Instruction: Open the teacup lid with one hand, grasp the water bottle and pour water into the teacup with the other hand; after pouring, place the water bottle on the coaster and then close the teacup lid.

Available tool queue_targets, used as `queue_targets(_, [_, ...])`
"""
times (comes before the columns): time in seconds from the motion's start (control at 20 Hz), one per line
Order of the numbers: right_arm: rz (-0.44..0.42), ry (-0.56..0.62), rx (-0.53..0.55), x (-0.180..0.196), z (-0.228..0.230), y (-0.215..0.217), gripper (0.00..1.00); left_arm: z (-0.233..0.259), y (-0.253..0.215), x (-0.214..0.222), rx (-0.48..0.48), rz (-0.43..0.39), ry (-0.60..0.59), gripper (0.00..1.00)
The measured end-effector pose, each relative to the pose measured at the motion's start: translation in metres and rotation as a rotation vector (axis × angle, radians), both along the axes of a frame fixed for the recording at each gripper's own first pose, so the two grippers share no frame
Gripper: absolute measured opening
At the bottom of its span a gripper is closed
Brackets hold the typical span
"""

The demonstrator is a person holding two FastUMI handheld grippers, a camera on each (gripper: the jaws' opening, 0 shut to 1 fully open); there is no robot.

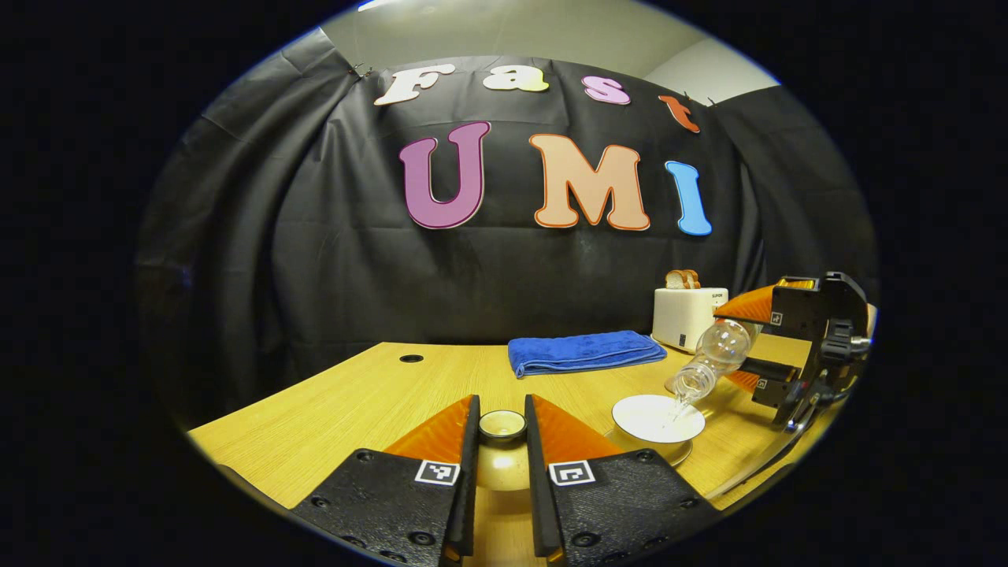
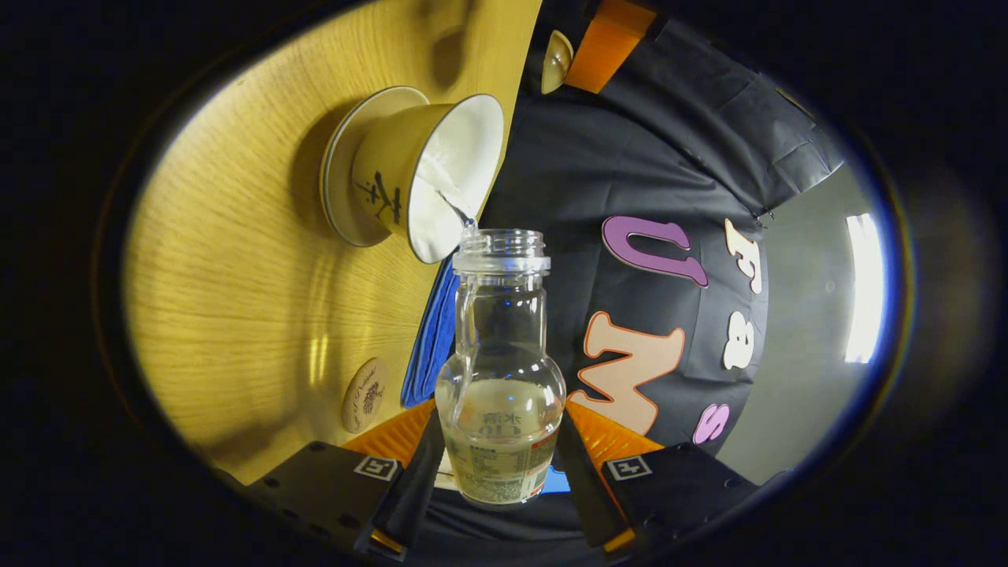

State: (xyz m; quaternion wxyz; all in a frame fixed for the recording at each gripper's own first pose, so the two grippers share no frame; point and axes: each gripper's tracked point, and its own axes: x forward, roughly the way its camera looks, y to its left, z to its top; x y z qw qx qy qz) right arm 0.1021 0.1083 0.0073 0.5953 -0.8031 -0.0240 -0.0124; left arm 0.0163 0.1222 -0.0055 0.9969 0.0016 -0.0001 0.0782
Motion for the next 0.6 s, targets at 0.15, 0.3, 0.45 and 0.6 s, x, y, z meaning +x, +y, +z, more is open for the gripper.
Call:
queue_targets(0.15, [0.015, -0.019, -0.014, 0.000, 0.010, 0.004, 0.80, 0.000, 0.000, 0.000, -0.001, 0.000, 0.000, 0.27])
queue_targets(0.3, [0.026, -0.026, -0.053, 0.002, 0.016, 0.008, 0.79, 0.000, 0.000, 0.000, 0.000, 0.000, 0.000, 0.27])
queue_targets(0.45, [0.039, -0.034, -0.080, 0.002, 0.018, 0.010, 0.80, 0.000, 0.000, -0.001, 0.000, 0.000, 0.001, 0.27])
queue_targets(0.6, [0.055, -0.041, -0.105, 0.002, 0.018, 0.014, 0.79, 0.001, 0.001, -0.001, -0.001, -0.001, 0.001, 0.27])
